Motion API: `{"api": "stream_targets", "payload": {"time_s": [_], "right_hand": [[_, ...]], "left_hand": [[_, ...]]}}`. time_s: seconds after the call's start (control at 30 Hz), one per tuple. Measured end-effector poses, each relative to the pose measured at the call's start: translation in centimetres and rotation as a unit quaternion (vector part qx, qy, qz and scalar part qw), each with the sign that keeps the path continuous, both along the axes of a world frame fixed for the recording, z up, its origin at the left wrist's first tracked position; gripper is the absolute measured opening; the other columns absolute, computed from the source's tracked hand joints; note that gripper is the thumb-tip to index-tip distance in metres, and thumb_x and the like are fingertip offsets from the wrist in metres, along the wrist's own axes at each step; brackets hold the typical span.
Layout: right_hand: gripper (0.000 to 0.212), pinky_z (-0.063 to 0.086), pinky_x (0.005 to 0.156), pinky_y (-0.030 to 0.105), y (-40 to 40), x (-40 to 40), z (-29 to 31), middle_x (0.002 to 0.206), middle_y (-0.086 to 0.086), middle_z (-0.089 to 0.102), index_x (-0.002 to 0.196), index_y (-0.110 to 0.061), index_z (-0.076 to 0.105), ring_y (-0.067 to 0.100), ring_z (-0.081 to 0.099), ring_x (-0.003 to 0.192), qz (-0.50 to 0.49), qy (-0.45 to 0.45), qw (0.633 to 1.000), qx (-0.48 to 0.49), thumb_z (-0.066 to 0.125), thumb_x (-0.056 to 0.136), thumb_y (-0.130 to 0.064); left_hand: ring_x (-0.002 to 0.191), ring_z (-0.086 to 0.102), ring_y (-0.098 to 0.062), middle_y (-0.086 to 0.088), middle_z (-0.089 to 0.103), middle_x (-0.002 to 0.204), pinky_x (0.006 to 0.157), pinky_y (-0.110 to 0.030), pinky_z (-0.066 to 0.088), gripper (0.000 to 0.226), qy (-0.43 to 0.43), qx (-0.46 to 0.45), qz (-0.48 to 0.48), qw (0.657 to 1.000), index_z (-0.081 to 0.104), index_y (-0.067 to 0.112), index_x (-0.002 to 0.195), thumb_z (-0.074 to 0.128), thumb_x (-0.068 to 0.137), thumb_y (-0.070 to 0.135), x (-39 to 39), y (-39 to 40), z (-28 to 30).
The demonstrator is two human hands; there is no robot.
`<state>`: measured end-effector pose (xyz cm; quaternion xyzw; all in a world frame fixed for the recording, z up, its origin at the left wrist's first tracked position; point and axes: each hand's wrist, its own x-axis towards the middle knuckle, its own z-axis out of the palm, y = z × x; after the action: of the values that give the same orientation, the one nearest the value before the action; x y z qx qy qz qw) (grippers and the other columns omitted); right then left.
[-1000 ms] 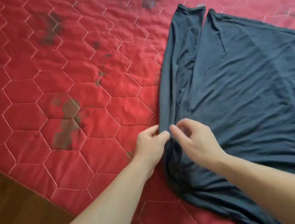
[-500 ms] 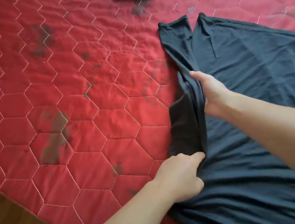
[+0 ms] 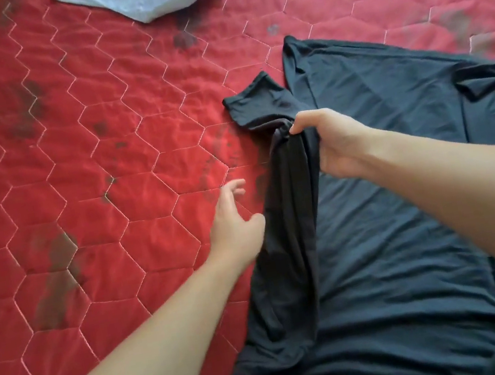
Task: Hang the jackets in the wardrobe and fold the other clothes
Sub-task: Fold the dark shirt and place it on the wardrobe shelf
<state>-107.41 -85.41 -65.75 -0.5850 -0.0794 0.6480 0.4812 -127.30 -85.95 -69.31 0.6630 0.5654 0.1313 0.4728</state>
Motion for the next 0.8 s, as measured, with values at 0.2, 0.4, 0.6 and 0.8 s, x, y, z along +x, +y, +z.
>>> {"api": "stream_targets", "payload": {"time_s": [0.2, 0.4, 0.6, 0.8], "right_hand": [[0.018, 0.048, 0.074, 0.034, -0.3, 0.6, 2.5, 0.083, 0.013, 0.059, 0.088, -0.004, 0.059, 0.025, 0.059, 0.073, 0.018, 0.044, 0.997, 0.063, 0.046, 0.079, -0.014], [0.011, 0.053, 0.062, 0.021, 3.3, 3.7, 5.7, 0.076, 0.001, 0.063, 0.09, -0.01, 0.06, 0.013, 0.063, 0.062, -0.137, 0.085, 0.979, 0.122, 0.06, 0.085, -0.019], [0.018, 0.053, 0.058, 0.026, 8.1, 6.2, 5.6, 0.076, 0.003, 0.062, 0.09, -0.02, 0.055, 0.015, 0.062, 0.06, -0.195, -0.02, 0.976, 0.097, 0.064, 0.087, -0.005], [0.049, 0.052, 0.062, 0.033, 10.8, 7.2, 2.1, 0.087, -0.001, 0.059, 0.125, -0.021, 0.059, 0.015, 0.057, 0.068, -0.097, -0.393, 0.909, -0.098, 0.064, 0.082, 0.003]], "left_hand": [[0.051, 0.052, -0.002, 0.015, 0.063, 0.074, 0.049, -0.023, 0.039, 0.034, -0.043, -0.22, -0.226, 0.948, 0.061, 0.026, 0.111, 0.064, 0.081, 0.008, 3.2, 4.1, 0.7], [0.058, 0.051, -0.009, 0.009, 0.062, 0.072, 0.053, -0.024, 0.042, 0.015, 0.111, -0.276, -0.36, 0.884, 0.069, 0.027, 0.088, 0.069, 0.086, 0.042, 0.7, 5.1, 0.3], [0.046, 0.03, -0.009, 0.007, 0.028, 0.05, 0.057, -0.025, 0.047, 0.031, 0.122, -0.356, -0.325, 0.868, 0.06, 0.018, 0.082, 0.062, 0.09, 0.049, -3.4, 8.7, -0.9], [0.043, 0.029, -0.007, 0.01, 0.028, 0.046, 0.062, -0.024, 0.05, 0.02, 0.097, -0.416, -0.301, 0.853, 0.063, 0.024, 0.097, 0.058, 0.094, 0.044, -4.1, 10.7, -1.9]]}}
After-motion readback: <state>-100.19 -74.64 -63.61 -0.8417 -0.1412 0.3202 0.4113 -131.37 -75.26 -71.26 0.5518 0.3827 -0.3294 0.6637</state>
